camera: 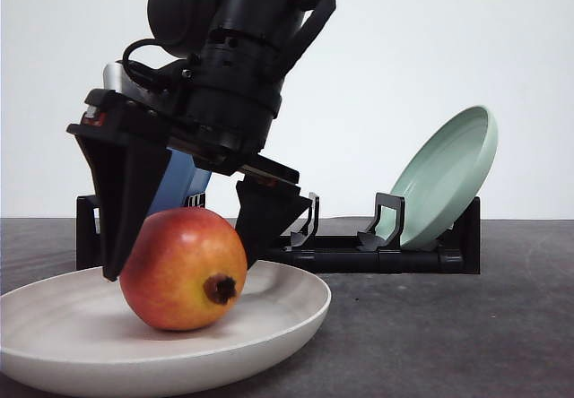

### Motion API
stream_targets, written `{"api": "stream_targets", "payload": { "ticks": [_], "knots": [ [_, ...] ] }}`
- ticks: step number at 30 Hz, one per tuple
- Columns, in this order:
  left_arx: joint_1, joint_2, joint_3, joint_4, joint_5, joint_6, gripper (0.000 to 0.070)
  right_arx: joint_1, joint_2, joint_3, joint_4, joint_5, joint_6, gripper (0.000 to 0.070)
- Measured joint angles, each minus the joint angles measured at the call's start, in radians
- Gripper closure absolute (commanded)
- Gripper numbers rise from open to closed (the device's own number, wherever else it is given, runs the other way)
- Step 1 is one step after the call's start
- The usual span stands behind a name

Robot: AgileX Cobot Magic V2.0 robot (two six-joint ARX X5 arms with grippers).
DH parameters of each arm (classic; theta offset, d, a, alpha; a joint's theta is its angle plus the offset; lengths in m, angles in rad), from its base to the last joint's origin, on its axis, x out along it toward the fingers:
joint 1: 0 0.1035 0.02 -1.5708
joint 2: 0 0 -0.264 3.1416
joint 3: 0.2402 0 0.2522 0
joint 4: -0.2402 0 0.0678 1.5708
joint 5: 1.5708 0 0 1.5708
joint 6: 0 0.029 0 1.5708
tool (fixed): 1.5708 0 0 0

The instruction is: Place pomegranate in white plate

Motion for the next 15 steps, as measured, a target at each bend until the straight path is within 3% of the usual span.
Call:
{"api": "stream_targets", "payload": {
  "ticks": [6, 15],
  "knots": [
    [0.0, 0.0, 0.0, 0.0, -0.001, -0.007, 0.007, -0.029, -0.051, 0.063, -0.112, 0.0, -0.032, 0.0],
    [0.0, 0.0, 0.0, -0.004, -0.001, -0.032, 0.007, -0.119, -0.345, 0.086, -0.256, 0.0, -0.066, 0.0]
  ]
}}
